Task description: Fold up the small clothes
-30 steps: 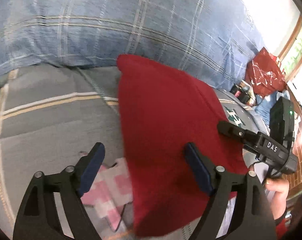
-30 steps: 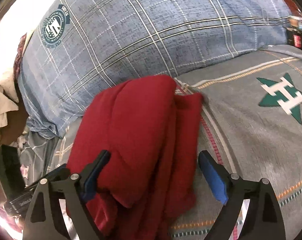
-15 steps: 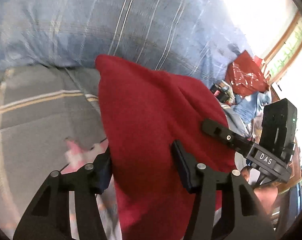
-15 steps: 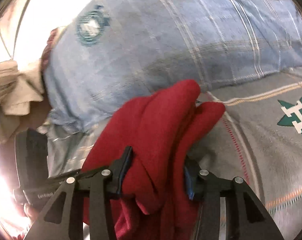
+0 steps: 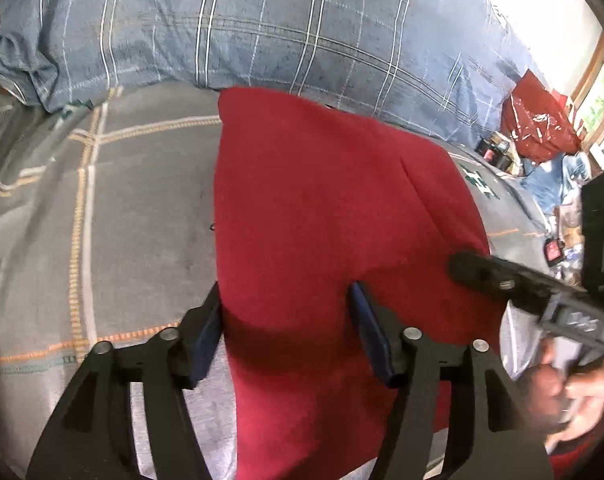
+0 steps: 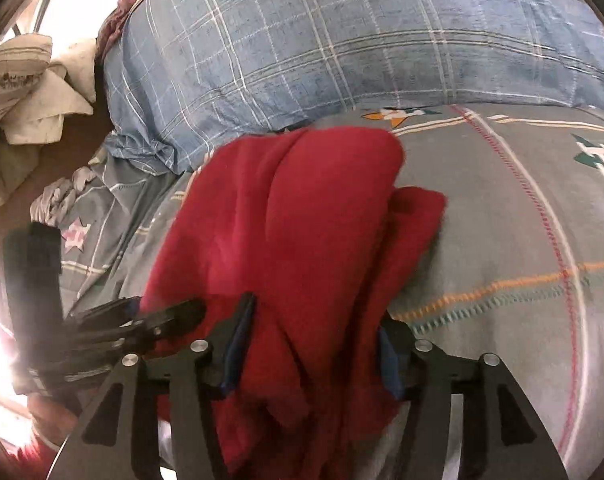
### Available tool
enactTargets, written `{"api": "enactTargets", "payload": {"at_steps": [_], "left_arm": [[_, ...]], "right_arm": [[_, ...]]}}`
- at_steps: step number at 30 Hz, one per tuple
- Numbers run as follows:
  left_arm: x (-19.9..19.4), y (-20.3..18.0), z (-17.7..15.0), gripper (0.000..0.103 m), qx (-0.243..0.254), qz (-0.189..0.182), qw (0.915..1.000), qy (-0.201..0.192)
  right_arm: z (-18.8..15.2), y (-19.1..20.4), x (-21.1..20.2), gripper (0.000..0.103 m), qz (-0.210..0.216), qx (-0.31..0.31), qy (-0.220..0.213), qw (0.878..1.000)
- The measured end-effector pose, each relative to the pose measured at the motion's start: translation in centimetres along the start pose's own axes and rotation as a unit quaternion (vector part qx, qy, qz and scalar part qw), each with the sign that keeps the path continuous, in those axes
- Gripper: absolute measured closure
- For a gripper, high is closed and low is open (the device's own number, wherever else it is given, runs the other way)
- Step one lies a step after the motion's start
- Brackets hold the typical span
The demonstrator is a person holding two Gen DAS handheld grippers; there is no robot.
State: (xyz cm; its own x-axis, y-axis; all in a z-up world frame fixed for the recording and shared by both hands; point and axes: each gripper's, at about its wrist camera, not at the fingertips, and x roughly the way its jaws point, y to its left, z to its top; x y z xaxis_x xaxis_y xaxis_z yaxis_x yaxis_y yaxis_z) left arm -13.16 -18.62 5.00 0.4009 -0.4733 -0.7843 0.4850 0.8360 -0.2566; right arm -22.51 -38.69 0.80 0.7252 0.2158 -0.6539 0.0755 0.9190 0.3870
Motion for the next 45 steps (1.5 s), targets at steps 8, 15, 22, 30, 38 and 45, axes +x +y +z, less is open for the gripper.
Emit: {"api": "enactTargets", "payload": {"at_steps": [8, 15, 22, 30, 38, 45], "left_arm": [[-0.8, 0.1, 0.0, 0.037, 0.012, 0.046, 0.9981, -0.038], [-0.9, 0.7, 0.2, 0.029, 0.010, 0.053, 0.9972, -0.051], [-1.8, 0.4, 0.1, 0.029, 0.013, 0.079, 0.9943, -0.071], [-3.4, -0.4, -0.5, 0.024, 0.025, 0.100, 0.9906, -0.090], [-5.2, -0.6, -1.2, 0.023, 0.022, 0.117, 0.9860, -0.117], [-6.1, -0.6, -1.6, 0.023, 0.027, 0.122, 0.9826, -0.137]], "right_arm": [[-0.1, 4.8, -4.8, 0.055, -0.018, -0.103, -0.057, 0.993], [-1.2, 4.0, 1.3, 0.074, -0.115, -0.142, 0.002, 0.983], [-1.5, 4.2, -0.3, 0.069, -0.105, -0.125, -0.015, 0.986], [-2.5, 5.6, -2.6, 0.046, -0.107, -0.094, -0.060, 0.988], [-2.8, 6.1, -3.4, 0.034, -0.118, -0.067, -0.077, 0.988], [-3.1, 6.8, -3.3, 0.029, -0.126, -0.065, -0.082, 0.987]]}}
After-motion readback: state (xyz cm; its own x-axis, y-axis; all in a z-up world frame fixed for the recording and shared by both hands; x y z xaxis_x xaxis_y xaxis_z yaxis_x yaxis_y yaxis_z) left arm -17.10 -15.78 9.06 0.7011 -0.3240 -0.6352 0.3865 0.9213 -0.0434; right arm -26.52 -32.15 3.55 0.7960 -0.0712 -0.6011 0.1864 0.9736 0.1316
